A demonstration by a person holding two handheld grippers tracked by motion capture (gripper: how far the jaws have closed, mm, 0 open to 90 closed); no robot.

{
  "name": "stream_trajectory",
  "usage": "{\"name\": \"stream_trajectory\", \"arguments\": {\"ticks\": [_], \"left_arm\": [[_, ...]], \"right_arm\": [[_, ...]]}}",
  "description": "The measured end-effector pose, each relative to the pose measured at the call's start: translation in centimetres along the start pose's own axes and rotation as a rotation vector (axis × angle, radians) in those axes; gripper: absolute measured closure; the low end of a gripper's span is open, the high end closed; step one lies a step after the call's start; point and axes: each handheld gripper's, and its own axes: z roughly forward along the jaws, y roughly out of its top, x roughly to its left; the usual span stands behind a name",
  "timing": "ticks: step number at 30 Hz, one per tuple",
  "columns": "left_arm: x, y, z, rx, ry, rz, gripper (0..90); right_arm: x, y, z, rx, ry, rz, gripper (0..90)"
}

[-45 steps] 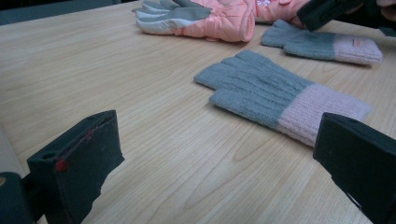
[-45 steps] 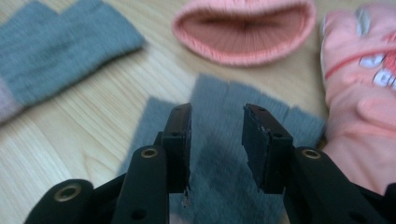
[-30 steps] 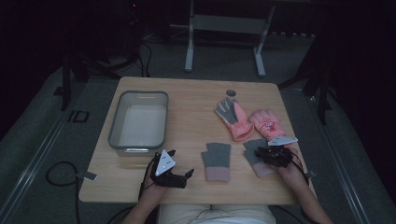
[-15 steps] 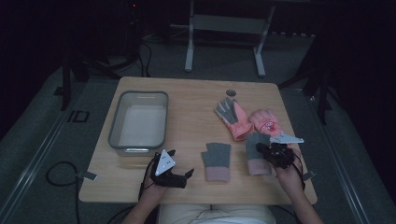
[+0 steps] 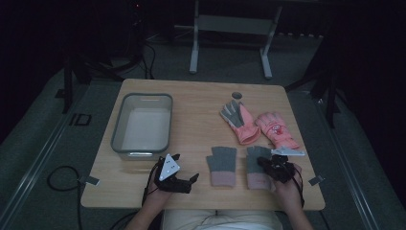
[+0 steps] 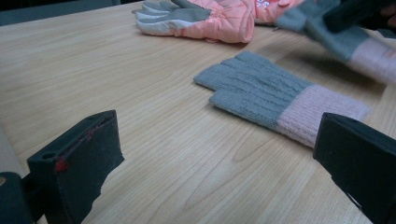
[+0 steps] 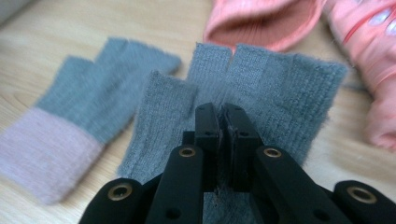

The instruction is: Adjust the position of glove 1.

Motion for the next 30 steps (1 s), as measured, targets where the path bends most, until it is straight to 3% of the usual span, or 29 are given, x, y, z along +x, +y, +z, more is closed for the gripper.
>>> {"name": "stream_trajectory", "arguments": {"ticks": [7,13,17,19,22,25,30], "left_arm": [[0.0,0.0,0.0,0.001,-0.001,0.002,0.6],[0.0,0.0,0.0,0.003,-0.002,0.007,0.6],[0.0,0.0,0.0,0.004,-0.002,0.007,0.6],[0.0,0.0,0.0,0.003,-0.002,0.007,0.6],[0.0,0.0,0.0,0.002,0.0,0.006,0.6],[-0.1,0.0,0.0,0.003,0.001,0.007,0.6],[-0.1,0.0,0.1,0.006,0.003,0.012,0.6]], "right_arm": [[-0.7,-1.0,2.3,0.062,-0.008,-0.002,83.4],[-0.6,-0.8,2.0,0.052,-0.012,-0.025,71.9],[-1.0,-0.5,1.4,0.025,0.019,-0.073,64.7],[-1.3,-0.4,0.8,0.01,0.085,-0.128,62.6],[-1.4,-0.3,0.5,0.019,0.109,-0.21,62.3],[-1.8,-0.1,0.4,0.041,0.128,-0.258,61.1],[-2.6,-0.3,0.8,0.076,0.122,-0.271,61.1]]}}
